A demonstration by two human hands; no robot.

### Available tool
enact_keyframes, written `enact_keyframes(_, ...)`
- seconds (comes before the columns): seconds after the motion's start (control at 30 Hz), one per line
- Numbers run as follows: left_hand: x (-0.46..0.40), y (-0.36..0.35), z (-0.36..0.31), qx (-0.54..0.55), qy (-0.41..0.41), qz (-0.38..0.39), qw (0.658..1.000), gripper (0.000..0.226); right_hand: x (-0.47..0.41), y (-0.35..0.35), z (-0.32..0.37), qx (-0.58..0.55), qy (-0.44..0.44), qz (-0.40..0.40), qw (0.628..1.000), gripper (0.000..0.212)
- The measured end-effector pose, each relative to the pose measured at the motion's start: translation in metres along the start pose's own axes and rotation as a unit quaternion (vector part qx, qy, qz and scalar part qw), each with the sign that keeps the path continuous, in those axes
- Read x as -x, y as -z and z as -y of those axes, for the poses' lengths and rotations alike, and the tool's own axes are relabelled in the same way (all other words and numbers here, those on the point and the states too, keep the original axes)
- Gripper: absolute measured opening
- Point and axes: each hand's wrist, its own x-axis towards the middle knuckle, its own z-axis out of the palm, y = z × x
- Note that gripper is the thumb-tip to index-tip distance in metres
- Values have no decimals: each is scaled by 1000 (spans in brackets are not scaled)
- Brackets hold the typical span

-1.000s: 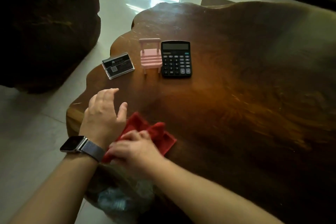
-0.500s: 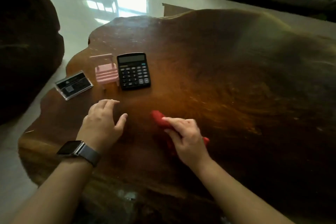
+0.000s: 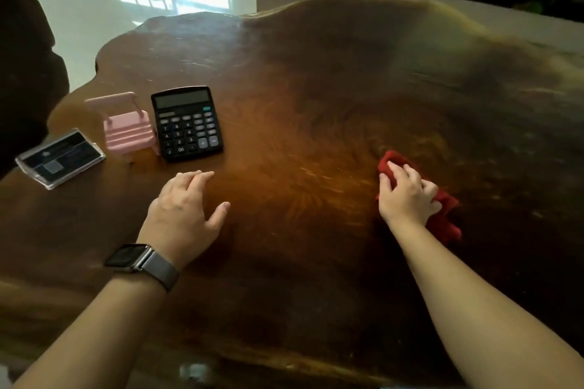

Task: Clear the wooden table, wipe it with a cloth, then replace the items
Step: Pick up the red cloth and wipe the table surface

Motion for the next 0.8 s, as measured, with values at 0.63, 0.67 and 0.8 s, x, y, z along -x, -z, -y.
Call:
enact_keyframes(0.63, 55, 36, 154, 22, 155, -49, 986, 62, 199, -76, 276, -35, 474, 142, 868, 37)
enact_keyframes(0.67, 58, 42, 158, 25, 158, -55, 986, 61, 218, -74, 280, -41, 495, 152, 855, 35)
enact_keyframes(0.8, 61, 61, 160, 24, 159, -75, 984, 57, 290, -65, 276, -56, 610, 226, 757, 34)
